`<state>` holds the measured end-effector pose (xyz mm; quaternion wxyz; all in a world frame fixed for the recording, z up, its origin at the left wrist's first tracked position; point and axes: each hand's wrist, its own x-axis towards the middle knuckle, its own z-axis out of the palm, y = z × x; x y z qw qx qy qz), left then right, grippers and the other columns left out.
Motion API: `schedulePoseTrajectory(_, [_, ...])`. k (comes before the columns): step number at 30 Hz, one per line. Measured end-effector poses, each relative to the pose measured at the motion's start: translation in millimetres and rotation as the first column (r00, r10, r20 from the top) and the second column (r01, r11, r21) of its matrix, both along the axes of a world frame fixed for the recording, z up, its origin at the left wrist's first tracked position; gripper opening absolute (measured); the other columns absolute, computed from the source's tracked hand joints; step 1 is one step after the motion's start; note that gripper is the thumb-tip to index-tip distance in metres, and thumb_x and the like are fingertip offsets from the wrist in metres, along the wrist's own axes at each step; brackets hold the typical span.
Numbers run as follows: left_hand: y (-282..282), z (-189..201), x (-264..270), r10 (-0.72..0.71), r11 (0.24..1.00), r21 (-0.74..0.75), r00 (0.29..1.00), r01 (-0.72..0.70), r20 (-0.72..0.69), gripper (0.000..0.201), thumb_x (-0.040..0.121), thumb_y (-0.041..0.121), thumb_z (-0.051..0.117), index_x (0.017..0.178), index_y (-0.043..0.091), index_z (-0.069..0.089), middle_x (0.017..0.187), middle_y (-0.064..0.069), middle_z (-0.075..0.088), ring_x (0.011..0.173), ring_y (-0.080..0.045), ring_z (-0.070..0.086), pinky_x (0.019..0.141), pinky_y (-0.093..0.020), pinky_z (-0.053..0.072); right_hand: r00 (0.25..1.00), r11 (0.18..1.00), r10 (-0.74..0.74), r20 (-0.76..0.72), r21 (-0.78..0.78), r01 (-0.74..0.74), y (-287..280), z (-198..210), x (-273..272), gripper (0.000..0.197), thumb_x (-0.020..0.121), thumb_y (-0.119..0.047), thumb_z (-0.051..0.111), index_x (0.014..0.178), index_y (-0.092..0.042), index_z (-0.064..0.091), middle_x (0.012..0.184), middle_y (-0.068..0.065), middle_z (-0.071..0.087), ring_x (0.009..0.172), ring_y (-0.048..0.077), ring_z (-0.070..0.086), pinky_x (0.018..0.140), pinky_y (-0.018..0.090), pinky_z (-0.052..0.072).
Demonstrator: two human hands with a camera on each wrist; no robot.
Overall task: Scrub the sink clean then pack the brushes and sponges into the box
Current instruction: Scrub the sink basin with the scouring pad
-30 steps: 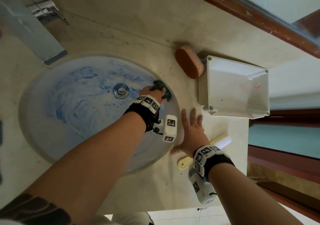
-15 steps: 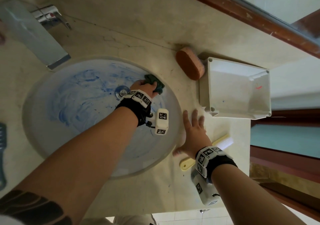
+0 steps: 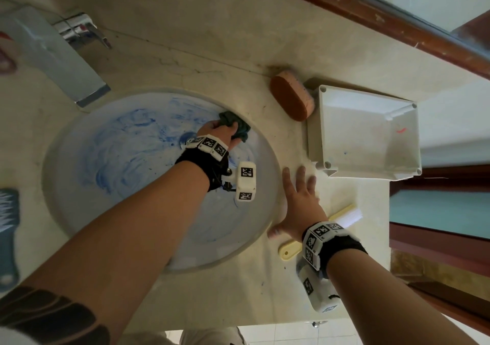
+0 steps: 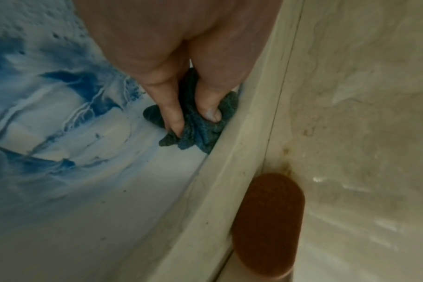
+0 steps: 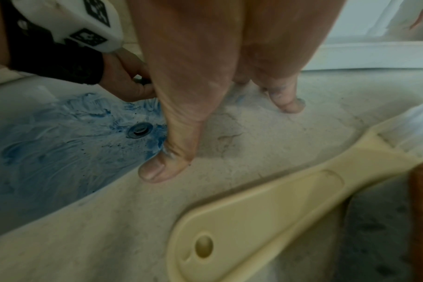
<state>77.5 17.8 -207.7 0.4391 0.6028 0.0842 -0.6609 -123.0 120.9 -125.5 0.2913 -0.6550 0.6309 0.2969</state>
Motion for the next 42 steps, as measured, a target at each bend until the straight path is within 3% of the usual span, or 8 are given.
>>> schedulePoseTrajectory(8, [40.7, 29.8, 8.0, -0.337, 0.927, -0.065, 0.897, 0.369, 0.286, 0.039, 0.088, -0.006, 0.063, 0.126, 0.002, 0.055, 0.125, -0.019, 0.056, 0.114, -0.038, 0.056, 0.088, -0.052, 0.054, 1.000, 1.000, -0.014, -0.006, -0.003, 0.014, -0.8, 4.6, 4.1, 0.148, 0.056, -0.039, 0.091, 0.150, -0.027, -0.022, 0.156, 0.009, -0.031, 0.143, 0.043, -0.023, 0.112, 0.064, 0.013])
schedulePoseTrajectory(12, [78.1, 55.7, 26.0, -0.355, 0.908, -0.155, 0.911, 0.390, 0.208, 0.035, 0.093, -0.014, 0.047, 0.124, 0.002, 0.051, 0.118, -0.021, 0.055, 0.115, -0.039, 0.055, 0.089, -0.052, 0.051, 0.958, 0.949, -0.191, 0.213, -0.211, 0.236, -5.2, 24.4, 18.8, 0.084, 0.074, -0.035, 0.082, 0.146, -0.019, 0.042, 0.151, 0.010, 0.037, 0.139, 0.028, 0.035, 0.112, 0.035, 0.032])
schedulePoseTrajectory(17, [107.0, 89.8, 49.3, -0.450, 0.840, -0.301, 0.890, 0.451, 0.077, 0.035, 0.094, -0.017, 0.039, 0.116, 0.011, 0.042, 0.116, -0.019, 0.052, 0.104, -0.035, 0.056, 0.085, -0.053, 0.052, 0.462, 0.773, -0.440, 0.770, 0.062, 0.631, 6.9, 42.9, 59.3, 0.060, 0.075, -0.019, 0.083, 0.130, -0.026, 0.060, 0.125, -0.005, 0.061, 0.108, 0.011, 0.063, 0.093, 0.031, 0.053])
schedulePoseTrajectory(26, [123.1, 124.7, 81.2, -0.597, 0.655, -0.337, 0.737, 0.676, 0.317, 0.026, 0.092, -0.013, 0.048, 0.108, 0.008, 0.052, 0.103, -0.014, 0.060, 0.088, -0.024, 0.065, 0.072, -0.039, 0.060, -0.091, 0.598, -0.541, 0.836, 0.458, 0.658, 43.3, 40.1, 120.1, 0.045, 0.080, 0.004, 0.071, 0.121, -0.011, 0.061, 0.125, 0.014, 0.063, 0.108, 0.034, 0.065, 0.086, 0.047, 0.056])
schedulePoseTrajectory(29, [126.9, 123.9, 99.9, -0.613, 0.544, -0.153, 0.515, 0.825, 0.599, 0.032, 0.088, 0.011, 0.068, 0.117, 0.015, 0.055, 0.097, -0.007, 0.065, 0.084, -0.024, 0.069, 0.062, -0.033, 0.059, -0.150, 0.538, -0.582, 0.799, 0.516, 0.667, 50.8, 38.2, 137.2, 0.038, 0.084, 0.011, 0.064, 0.118, -0.006, 0.056, 0.123, 0.022, 0.059, 0.103, 0.036, 0.066, 0.082, 0.045, 0.058])
schedulePoseTrajectory(32, [121.8, 119.2, 138.8, -0.568, 0.355, 0.154, 0.082, 0.922, 0.819, 0.030, 0.084, 0.036, 0.072, 0.107, 0.021, 0.061, 0.101, -0.003, 0.067, 0.089, -0.019, 0.066, 0.075, -0.031, 0.053, -0.134, 0.510, -0.597, 0.791, 0.503, 0.698, 56.6, 34.9, 153.1, 0.035, 0.085, 0.010, 0.063, 0.117, -0.003, 0.056, 0.118, 0.024, 0.061, 0.095, 0.034, 0.067, 0.073, 0.037, 0.060])
schedulePoseTrajectory(36, [108.3, 110.0, 209.8, -0.532, 0.142, 0.578, -0.431, 0.803, 0.729, 0.057, 0.079, 0.023, 0.073, 0.131, 0.025, 0.048, 0.133, -0.007, 0.043, 0.119, -0.029, 0.048, 0.099, -0.038, 0.044, -0.052, 0.482, -0.626, 0.778, 0.439, 0.758, 60.9, 20.4, 159.8, 0.031, 0.083, 0.007, 0.068, 0.106, -0.014, 0.060, 0.113, 0.021, 0.064, 0.091, 0.029, 0.069, 0.069, 0.034, 0.059])
schedulePoseTrajectory(42, [103.1, 84.9, 285.2, -0.479, 0.085, 0.793, -0.673, 0.604, 0.564, 0.085, 0.075, 0.025, 0.072, 0.145, 0.024, 0.023, 0.150, -0.010, 0.016, 0.134, -0.034, 0.024, 0.105, -0.047, 0.039, -0.121, 0.308, -0.718, 0.686, 0.469, 0.828, 57.7, -4.8, 154.0, 0.039, 0.086, 0.007, 0.064, 0.121, -0.008, 0.056, 0.112, 0.018, 0.063, 0.094, 0.032, 0.068, 0.069, 0.034, 0.058])
